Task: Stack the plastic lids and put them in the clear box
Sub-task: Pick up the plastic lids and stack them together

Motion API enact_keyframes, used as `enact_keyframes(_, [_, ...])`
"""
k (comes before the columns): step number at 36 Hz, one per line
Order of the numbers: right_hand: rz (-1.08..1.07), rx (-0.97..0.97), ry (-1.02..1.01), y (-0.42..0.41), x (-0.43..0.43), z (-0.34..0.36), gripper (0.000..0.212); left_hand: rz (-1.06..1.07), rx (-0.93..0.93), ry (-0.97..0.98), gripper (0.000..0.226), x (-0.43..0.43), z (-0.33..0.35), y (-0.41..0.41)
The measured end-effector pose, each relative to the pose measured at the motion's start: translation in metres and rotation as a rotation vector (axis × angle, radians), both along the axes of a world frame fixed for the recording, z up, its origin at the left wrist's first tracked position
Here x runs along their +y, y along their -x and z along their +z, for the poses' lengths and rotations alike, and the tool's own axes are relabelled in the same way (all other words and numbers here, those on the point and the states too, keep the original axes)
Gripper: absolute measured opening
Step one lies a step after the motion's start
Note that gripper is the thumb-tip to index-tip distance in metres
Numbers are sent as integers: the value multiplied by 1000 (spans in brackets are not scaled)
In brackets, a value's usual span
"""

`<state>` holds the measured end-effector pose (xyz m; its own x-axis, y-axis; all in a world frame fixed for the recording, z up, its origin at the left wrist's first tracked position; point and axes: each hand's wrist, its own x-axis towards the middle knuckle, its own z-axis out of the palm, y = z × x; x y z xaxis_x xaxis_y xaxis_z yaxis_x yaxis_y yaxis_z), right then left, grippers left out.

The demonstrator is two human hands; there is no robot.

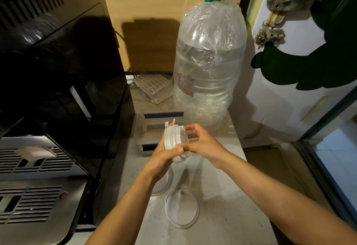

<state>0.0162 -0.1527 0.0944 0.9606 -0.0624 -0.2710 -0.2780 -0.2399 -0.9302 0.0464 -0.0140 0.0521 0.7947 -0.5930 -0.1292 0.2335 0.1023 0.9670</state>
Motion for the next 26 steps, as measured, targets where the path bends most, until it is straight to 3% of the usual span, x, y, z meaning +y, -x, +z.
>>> enact_keyframes(5, [43,-14,44,1,4,-1,61,19,14,14,112,1,2,3])
enact_keyframes(10, [56,-18,71,2,8,-3,62,44,50,-7,107,5,1,4])
enact_keyframes(14, [74,-6,82,4,13,-7,66,47,64,-21,115,8,-2,6])
enact_keyframes(17, [125,-1,74,4,14,-8,70,67,81,-7,105,13,-4,8])
enact_keyframes(20, [199,31,56,1,13,-9,73,139,126,11,103,22,-6,9])
enact_keyframes(24, [234,90,113,-1,12,-20,85,285,219,24,73,30,-8,11])
enact_keyframes(26, [277,113,201,-1,15,-31,86,378,256,19,82,34,-7,13])
